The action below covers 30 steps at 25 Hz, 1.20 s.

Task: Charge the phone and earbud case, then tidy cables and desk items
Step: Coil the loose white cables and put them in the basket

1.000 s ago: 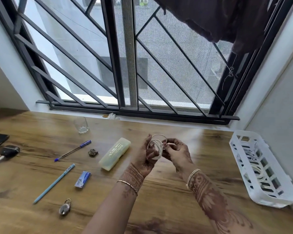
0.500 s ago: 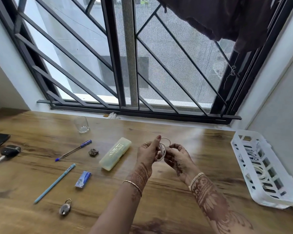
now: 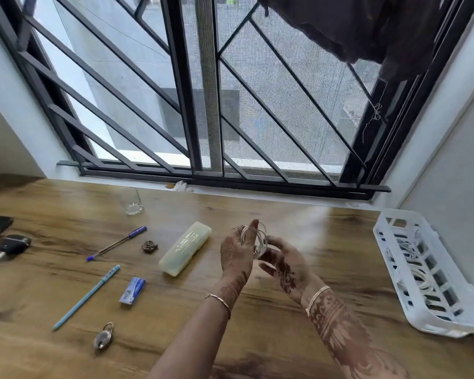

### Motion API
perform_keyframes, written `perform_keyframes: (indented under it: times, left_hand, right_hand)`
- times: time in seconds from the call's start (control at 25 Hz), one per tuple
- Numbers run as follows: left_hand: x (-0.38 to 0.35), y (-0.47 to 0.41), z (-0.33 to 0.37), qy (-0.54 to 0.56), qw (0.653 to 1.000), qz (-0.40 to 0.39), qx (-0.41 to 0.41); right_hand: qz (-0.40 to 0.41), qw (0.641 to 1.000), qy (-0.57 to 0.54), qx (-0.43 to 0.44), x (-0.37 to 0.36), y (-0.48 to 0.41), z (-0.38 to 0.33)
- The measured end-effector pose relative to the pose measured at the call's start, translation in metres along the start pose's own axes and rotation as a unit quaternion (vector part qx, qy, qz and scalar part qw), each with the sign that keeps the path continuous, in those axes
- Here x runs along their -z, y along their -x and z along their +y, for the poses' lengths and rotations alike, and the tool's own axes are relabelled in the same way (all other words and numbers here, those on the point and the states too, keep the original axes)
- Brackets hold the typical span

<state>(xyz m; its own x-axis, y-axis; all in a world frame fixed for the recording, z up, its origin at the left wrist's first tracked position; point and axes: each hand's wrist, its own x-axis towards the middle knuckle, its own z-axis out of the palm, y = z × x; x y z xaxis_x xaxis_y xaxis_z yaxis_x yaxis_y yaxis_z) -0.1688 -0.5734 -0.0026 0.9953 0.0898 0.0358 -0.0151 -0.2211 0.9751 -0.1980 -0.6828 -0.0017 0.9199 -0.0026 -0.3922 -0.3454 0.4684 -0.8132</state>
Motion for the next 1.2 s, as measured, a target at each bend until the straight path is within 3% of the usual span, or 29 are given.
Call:
perform_keyframes:
  times: [0.24, 0.4, 0.64, 0.8, 0.92, 1.08, 1.2]
  left_hand:
    - [0.003, -0.006, -0.013, -0.011, 0.999, 0.023, -0.02]
    - [0.007, -0.004, -0.013, -0.059, 0.994, -0.003, -0.097]
    - [0.006, -0.003, -0.013, -0.122, 0.979, -0.006, -0.165]
    - [0.003, -0.007, -0.02, -0.145, 0.976, -0.033, -0.162]
    - [0.003, -0.013, -0.024, -0.174, 0.973, -0.043, -0.148]
    - [0.019, -0.02, -0.035, -0.186, 0.974, -0.07, -0.105]
    - [0.027, -0.023, -0.047, -0.219, 0.965, -0.091, -0.115]
  right_hand:
    - [-0.036, 0.995, 0.083, 0.035, 0.003, 0.003, 0.007]
    - [-0.07, 0.993, 0.058, 0.07, 0.001, 0.002, 0.006]
    - [0.053, 0.977, 0.128, 0.161, -0.005, -0.003, 0.014]
    - [0.152, 0.916, 0.285, 0.238, 0.003, -0.012, 0.019]
    - [0.181, 0.879, 0.352, 0.267, 0.006, -0.011, 0.021]
    - [0.203, 0.897, 0.271, 0.283, 0.021, -0.012, 0.012]
    - [0.212, 0.916, 0.231, 0.25, 0.037, -0.019, 0.009]
